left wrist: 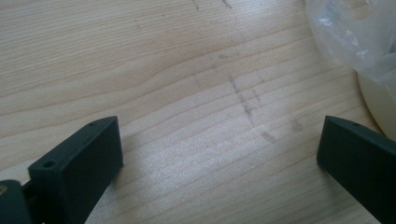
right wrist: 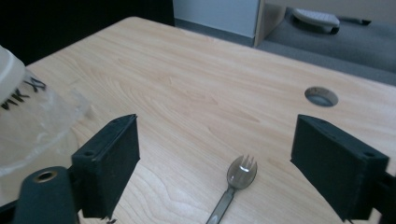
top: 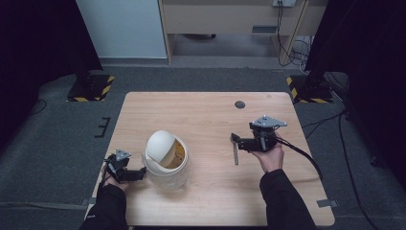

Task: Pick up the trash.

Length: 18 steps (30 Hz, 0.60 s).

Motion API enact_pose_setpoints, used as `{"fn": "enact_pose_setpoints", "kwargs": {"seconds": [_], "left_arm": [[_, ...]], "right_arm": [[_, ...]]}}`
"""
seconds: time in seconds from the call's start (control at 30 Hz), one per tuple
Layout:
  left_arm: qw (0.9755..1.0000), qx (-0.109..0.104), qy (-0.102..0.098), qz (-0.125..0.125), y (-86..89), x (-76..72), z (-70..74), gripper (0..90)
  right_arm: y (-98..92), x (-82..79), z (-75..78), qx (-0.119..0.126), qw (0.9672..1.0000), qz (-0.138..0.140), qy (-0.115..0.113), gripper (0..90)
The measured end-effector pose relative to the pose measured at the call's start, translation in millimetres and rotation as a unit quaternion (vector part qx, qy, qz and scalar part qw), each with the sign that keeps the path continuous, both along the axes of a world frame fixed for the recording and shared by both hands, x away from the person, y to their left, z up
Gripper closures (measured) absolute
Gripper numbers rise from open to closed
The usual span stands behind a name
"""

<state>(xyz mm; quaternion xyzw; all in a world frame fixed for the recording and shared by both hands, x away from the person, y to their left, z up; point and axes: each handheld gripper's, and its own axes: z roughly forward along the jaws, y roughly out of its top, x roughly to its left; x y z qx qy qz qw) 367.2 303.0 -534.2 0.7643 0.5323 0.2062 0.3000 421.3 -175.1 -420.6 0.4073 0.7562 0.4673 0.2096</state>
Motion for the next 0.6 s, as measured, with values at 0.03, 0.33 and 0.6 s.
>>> {"fn": "enact_pose_setpoints", "kwargs": {"seconds": [0.03, 0.33, 0.6], "left_arm": [[1.0000, 0.000, 0.000, 0.000, 0.0, 0.0, 0.1, 0.0], [1.0000, 0.000, 0.000, -0.003, 0.2, -0.1, 0.0, 0.0], [1.0000, 0.000, 0.001, -0.003, 0.2, 0.1, 0.2, 0.0]], "right_arm": [[-0.2, 1.1, -3.9, -0.002, 1.0000, -0.002, 0.004, 17.0], [7.1, 11.2, -47.5, -0.040, 0.9972, -0.017, 0.060, 24.7], [22.4, 21.5, -81.8, -0.096, 0.9894, -0.032, 0.103, 32.9]]}}
